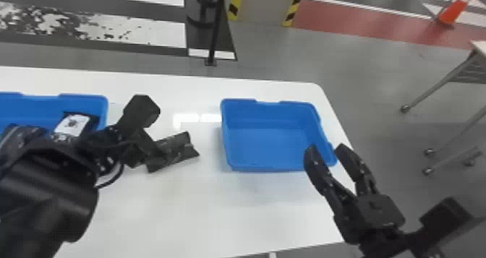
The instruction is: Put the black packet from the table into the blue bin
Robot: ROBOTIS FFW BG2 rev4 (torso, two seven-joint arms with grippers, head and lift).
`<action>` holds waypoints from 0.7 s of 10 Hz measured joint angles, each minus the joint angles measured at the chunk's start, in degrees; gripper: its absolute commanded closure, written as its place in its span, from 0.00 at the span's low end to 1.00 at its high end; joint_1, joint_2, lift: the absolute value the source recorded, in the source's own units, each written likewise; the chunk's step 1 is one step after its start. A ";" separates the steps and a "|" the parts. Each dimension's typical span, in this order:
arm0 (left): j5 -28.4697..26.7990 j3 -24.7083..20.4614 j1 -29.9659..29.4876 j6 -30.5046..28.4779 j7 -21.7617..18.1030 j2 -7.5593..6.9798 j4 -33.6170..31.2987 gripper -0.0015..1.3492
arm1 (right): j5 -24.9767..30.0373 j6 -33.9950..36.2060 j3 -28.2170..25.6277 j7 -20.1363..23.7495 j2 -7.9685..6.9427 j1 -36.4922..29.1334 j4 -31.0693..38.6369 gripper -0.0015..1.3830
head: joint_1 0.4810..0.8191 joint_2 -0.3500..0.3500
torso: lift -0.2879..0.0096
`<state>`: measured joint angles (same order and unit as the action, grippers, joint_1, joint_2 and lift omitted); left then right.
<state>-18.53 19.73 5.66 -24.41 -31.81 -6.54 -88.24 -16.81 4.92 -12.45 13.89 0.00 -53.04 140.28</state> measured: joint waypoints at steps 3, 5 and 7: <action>-1.67 3.74 2.94 -4.78 0.00 0.39 4.55 0.12 | -0.28 0.00 0.00 0.00 0.00 0.03 -0.14 0.37 | 0.63 0.07 | 0.60; -2.10 4.73 4.07 -7.48 0.00 0.45 6.33 0.48 | -0.42 0.00 -0.01 0.00 0.00 0.03 -0.15 0.37 | 0.63 0.08 | 0.60; -2.67 4.10 4.41 -7.05 -0.40 0.71 6.98 0.92 | -0.55 0.00 -0.02 0.00 0.00 0.03 -0.26 0.37 | 0.63 0.09 | 0.60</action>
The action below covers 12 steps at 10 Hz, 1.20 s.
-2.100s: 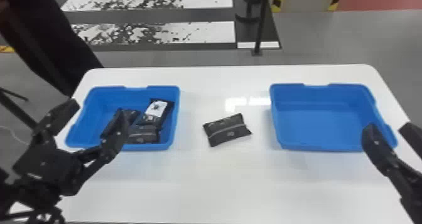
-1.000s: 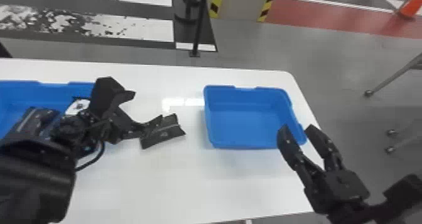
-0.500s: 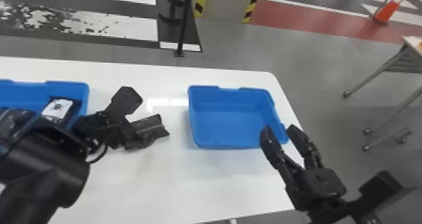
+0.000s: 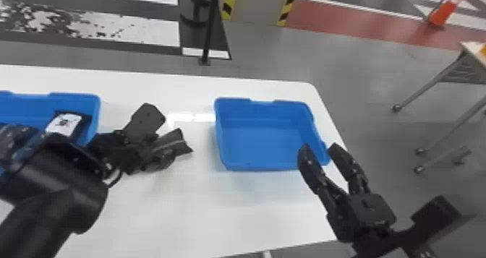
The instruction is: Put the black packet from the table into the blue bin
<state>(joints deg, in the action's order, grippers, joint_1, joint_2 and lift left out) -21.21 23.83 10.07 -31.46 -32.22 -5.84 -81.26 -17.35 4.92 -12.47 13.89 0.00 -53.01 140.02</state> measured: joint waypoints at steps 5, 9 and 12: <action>-3.98 -4.37 -0.49 10.46 -3.78 0.59 0.05 0.90 | -0.14 0.00 0.02 0.00 0.00 -0.01 -0.45 0.37 | 0.63 0.10 | 0.60; 3.00 -12.79 -7.87 12.68 -6.81 -1.85 -16.28 0.90 | -0.01 0.00 0.06 0.00 0.00 -0.11 0.10 0.37 | 0.63 0.16 | 0.60; 0.91 -25.00 -14.98 11.29 -8.87 -3.36 -26.27 0.90 | 0.08 0.00 0.11 0.00 0.00 0.22 0.11 0.37 | 0.63 0.33 | 0.60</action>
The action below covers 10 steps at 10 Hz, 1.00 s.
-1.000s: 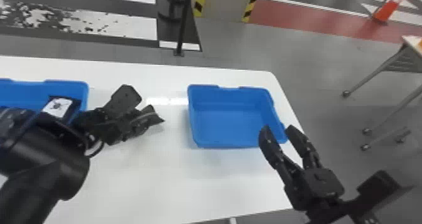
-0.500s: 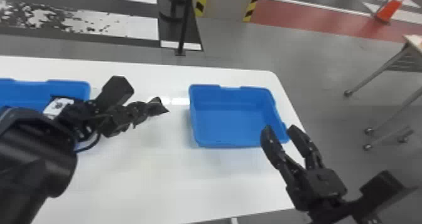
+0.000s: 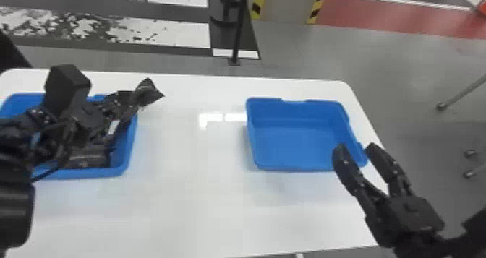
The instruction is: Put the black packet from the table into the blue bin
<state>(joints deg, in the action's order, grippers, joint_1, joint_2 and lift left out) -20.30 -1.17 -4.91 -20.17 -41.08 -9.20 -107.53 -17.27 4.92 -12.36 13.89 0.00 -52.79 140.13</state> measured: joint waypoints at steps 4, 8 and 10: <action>-7.22 -13.62 -4.72 -0.24 -0.13 1.53 -0.43 0.03 | -0.04 0.04 0.13 0.00 0.00 0.20 -0.10 0.37 | 0.63 0.62 | 0.60; -1.13 -21.81 -9.95 6.93 1.09 4.68 -4.74 0.16 | 0.01 0.10 0.17 0.00 0.00 0.20 0.00 0.37 | 0.63 0.70 | 0.60; 10.00 -27.26 -17.95 9.76 5.31 7.82 -12.53 0.16 | 0.02 0.11 0.30 0.00 0.00 0.20 0.00 0.37 | 0.63 0.76 | 0.60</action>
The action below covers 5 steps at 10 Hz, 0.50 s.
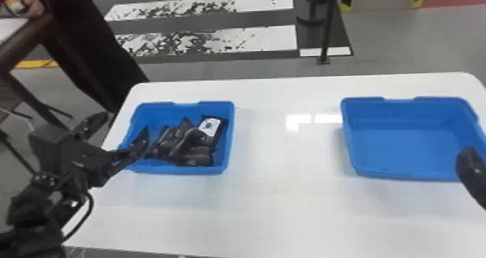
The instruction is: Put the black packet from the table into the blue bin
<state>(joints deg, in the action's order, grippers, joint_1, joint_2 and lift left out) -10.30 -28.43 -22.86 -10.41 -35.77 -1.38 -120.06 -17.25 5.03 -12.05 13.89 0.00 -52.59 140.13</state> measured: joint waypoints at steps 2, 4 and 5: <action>13.35 1.22 -10.93 3.06 7.94 1.01 -8.33 0.16 | 0.00 0.04 0.25 0.00 0.00 0.00 0.00 0.37 | 0.63 0.74 | 0.60; 23.00 5.33 -21.44 8.22 15.46 1.08 -14.95 0.16 | -0.01 0.03 0.28 0.00 0.00 -0.21 0.27 0.36 | 0.63 0.69 | 0.60; 26.04 6.90 -24.67 10.99 17.23 1.09 -15.60 0.16 | 0.16 0.03 0.28 0.00 0.00 -0.51 0.70 0.36 | 0.63 0.67 | 0.60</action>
<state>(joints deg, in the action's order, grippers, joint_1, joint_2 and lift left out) 15.74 -21.53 -47.54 0.58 -18.55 -0.29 -135.65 -17.09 5.06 -11.77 13.89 0.00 -53.10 140.83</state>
